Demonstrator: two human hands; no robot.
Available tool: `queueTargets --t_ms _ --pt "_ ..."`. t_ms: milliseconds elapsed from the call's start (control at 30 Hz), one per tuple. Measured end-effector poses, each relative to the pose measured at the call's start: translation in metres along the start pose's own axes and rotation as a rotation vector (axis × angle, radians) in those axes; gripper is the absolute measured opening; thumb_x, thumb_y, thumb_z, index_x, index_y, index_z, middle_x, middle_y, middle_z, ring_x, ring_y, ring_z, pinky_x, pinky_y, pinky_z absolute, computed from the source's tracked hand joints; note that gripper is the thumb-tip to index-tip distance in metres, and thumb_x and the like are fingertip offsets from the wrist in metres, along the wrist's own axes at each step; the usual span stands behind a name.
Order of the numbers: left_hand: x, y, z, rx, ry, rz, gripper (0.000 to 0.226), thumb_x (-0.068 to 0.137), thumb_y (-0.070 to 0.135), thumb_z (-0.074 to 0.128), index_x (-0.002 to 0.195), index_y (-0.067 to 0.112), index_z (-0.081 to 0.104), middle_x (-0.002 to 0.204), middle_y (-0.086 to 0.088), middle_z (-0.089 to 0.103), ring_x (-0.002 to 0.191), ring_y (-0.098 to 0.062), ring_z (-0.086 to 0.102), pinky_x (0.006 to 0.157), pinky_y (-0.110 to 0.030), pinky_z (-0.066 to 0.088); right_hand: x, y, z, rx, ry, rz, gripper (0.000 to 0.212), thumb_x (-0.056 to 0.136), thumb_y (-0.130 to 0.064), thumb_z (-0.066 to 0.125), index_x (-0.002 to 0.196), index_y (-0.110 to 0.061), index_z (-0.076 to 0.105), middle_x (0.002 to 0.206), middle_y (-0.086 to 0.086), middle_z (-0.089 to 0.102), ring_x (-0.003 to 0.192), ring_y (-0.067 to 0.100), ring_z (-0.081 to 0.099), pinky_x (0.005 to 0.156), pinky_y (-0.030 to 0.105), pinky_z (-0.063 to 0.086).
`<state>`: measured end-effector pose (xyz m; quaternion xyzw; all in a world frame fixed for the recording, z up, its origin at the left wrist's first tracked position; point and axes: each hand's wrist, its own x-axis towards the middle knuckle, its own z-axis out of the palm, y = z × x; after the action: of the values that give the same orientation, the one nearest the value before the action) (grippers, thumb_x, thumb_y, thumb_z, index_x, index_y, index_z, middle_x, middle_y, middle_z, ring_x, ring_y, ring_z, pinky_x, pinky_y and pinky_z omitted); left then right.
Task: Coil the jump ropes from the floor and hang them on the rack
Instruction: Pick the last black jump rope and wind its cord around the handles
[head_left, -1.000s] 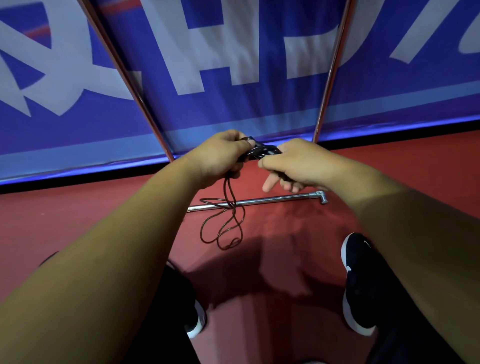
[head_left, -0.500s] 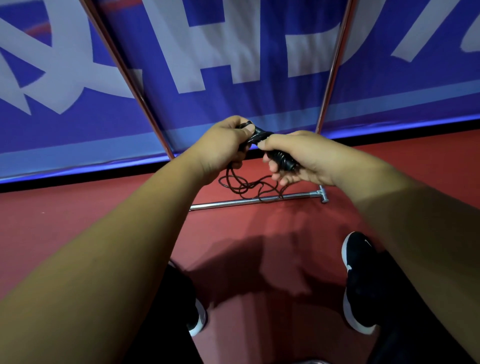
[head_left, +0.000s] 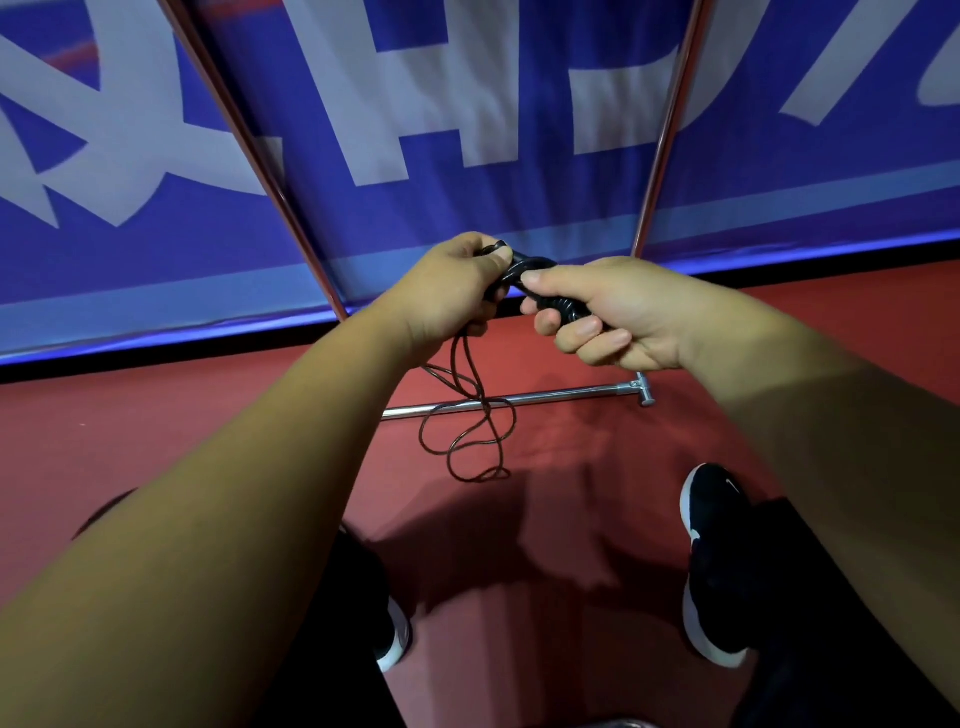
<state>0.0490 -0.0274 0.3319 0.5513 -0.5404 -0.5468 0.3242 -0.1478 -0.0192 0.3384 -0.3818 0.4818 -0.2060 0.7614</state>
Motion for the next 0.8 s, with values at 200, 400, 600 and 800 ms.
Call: queueTargets --t_ms 200,400,600,800 --pt "-0.004 -0.004 -0.019 0.245 -0.182 -0.104 0.037 0.113 0.03 0.042 0.11 0.001 0.065 0.089 -0.009 0.076 0.072 -0.02 0.046 0.064 -0.031 0.044 0.011 0.007 -0.006 -0.203 0.202 -0.134 0.03 0.104 -0.034 0.068 0.107 -0.004 0.063 0.073 0.002 0.054 0.049 0.007 0.034 0.035 0.019 0.022" --pt "-0.009 -0.004 -0.028 0.365 -0.194 -0.075 0.021 0.107 0.022 0.06 0.106 0.01 0.077 0.086 -0.007 0.075 0.075 -0.019 0.063 0.08 -0.04 0.061 0.016 0.008 -0.009 -0.165 0.218 -0.156 0.055 0.103 -0.053 0.064 0.113 0.001 0.064 0.077 0.004 0.055 0.051 0.008 0.037 0.035 0.019 0.024" --pt "-0.016 0.006 -0.002 0.748 0.088 0.088 0.016 0.105 0.027 0.059 0.1 0.012 0.062 0.08 -0.014 0.072 0.048 -0.023 0.071 0.056 -0.043 0.062 0.024 0.009 -0.005 0.011 0.294 -0.131 0.04 0.105 -0.048 0.063 0.106 -0.009 0.057 0.072 0.004 0.055 0.046 0.008 0.037 0.033 0.019 0.022" --pt "-0.014 0.009 0.001 0.11 -0.134 -0.064 0.025 0.112 0.015 0.042 0.116 -0.003 0.059 0.084 -0.012 0.065 0.058 -0.021 0.063 0.065 -0.039 0.064 0.026 0.002 -0.01 0.188 0.356 -0.136 0.03 0.107 -0.037 0.058 0.093 -0.011 0.054 0.069 0.002 0.054 0.046 0.008 0.034 0.033 0.02 0.019"
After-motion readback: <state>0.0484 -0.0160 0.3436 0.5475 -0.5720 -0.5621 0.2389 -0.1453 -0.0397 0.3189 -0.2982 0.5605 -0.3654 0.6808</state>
